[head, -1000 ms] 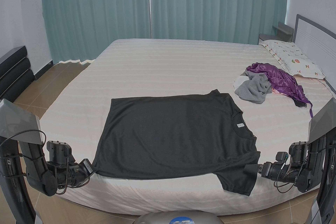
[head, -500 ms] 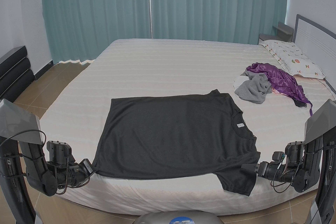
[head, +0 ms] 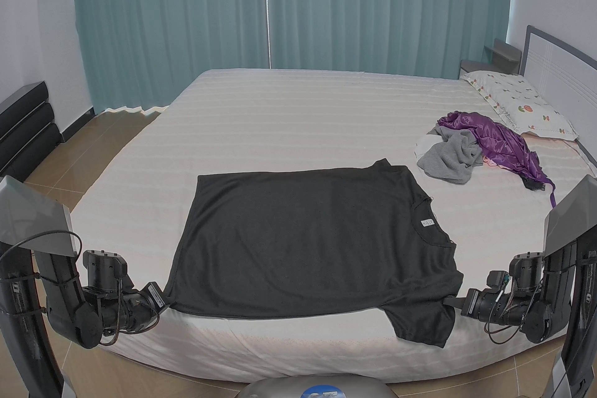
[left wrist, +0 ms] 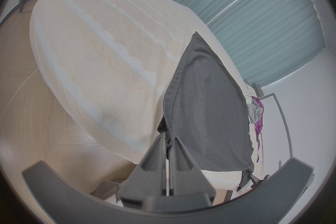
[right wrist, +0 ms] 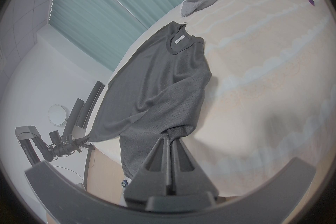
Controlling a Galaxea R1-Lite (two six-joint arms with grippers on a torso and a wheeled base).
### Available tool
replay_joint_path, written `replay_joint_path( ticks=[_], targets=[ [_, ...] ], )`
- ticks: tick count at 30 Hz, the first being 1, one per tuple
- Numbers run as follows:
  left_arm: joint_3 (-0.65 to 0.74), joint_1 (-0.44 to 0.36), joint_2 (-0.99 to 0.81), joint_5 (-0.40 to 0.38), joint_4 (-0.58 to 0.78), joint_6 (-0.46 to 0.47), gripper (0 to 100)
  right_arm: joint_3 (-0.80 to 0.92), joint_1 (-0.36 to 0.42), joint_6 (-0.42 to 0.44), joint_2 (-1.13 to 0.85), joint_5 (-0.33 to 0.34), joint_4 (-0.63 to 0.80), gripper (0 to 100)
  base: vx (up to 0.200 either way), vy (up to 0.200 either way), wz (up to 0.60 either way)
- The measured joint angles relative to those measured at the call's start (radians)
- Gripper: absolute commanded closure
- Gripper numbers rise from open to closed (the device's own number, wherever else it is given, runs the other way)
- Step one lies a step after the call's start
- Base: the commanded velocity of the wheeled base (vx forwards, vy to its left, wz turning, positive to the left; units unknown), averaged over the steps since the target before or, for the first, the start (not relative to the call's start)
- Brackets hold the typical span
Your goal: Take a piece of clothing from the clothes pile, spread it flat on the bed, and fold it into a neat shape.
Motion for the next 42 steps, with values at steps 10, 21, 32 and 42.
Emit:
replay_joint_path(
  ticks=[10, 21, 32, 42],
  targets=[
    [-0.004, 0.000, 0.000, 0.001, -0.001, -0.012, 100, 0.039, -0.043, 0.010, -0.046, 0.032, -0.001, 100, 0.000, 0.000, 0.00],
    [0.005, 0.001, -0.015, 0.002, -0.003, -0.010, 100, 0.091, -0.100, 0.001, -0.100, 0.111, -0.001, 100, 0.000, 0.000, 0.00],
    [0.039, 0.011, -0.059, 0.002, -0.004, -0.002, 100, 0.093, -0.140, -0.058, -0.135, 0.121, 0.114, 100, 0.000, 0.000, 0.00],
    [0.095, 0.014, -0.098, 0.001, -0.005, 0.060, 100, 0.093, -0.183, -0.151, -0.199, 0.156, 0.245, 100, 0.000, 0.000, 0.00]
  ],
)
